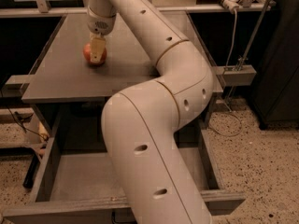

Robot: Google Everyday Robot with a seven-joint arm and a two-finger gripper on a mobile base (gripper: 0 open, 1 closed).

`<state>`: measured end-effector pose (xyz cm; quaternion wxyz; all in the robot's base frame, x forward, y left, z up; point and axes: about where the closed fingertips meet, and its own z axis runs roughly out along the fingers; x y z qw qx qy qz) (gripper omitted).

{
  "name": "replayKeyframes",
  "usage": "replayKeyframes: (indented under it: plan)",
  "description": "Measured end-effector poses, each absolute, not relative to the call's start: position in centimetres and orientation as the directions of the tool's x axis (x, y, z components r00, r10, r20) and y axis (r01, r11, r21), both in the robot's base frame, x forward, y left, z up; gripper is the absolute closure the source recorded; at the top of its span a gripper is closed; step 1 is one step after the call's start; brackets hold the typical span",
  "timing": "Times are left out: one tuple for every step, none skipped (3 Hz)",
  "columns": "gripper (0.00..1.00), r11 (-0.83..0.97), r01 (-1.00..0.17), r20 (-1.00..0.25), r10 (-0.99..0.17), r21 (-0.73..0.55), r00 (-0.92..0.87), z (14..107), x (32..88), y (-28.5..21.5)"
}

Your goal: Place apple into top drawer

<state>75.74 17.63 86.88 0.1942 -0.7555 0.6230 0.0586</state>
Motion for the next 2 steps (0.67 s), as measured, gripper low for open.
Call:
replayKeyframes:
  plan:
    - [1.00, -0.061, -0.967, -0.385, -0.910, -0.247, 0.156, 89.6, 75.0, 16.2]
    - [1.00, 0.050, -0.952, -0.470, -0.877, -0.303, 0.103, 94.9, 72.4, 14.6]
